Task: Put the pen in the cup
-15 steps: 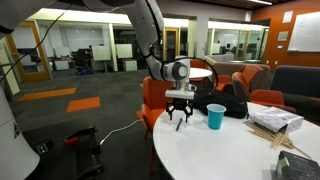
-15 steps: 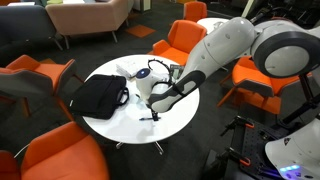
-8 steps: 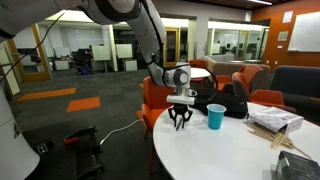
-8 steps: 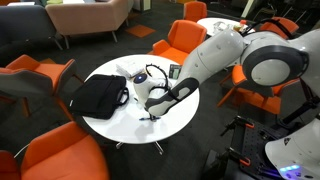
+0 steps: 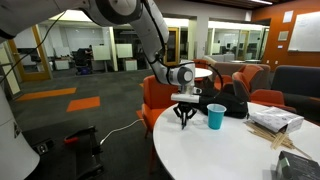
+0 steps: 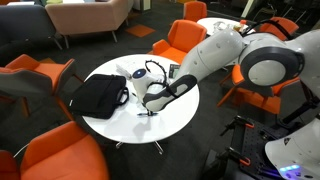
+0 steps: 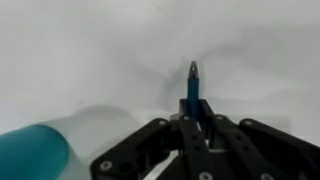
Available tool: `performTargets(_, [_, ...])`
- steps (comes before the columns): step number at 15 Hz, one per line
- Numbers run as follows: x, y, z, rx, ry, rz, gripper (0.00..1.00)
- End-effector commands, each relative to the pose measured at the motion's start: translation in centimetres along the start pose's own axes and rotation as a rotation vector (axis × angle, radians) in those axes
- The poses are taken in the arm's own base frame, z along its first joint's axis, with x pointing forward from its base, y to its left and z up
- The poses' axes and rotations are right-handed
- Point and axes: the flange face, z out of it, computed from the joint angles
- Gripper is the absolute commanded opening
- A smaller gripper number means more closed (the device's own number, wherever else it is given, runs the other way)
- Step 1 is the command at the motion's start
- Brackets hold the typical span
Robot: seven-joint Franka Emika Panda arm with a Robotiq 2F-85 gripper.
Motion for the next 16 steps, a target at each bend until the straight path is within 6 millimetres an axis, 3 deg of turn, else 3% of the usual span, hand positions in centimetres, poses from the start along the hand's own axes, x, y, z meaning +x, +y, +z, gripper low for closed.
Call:
performTargets(1, [-1.5,1.6,-3.0,0.034,-0.080,0.003,0.01])
performTargets(8, [-4.9,4.6,-13.9,-0.009,-0.237,-0.073,0.01])
performTargets(11, [-5.8,6.1,-17.6,-0.079,-0.303,-0.060,0.01])
performTargets(13, [-6.5,7.7,-18.9,-0.132,-0.358,-0.044,0.01])
performTargets(16, [-7.3,10.0,-19.3,-0.154,-0.448,-0.049,0.01])
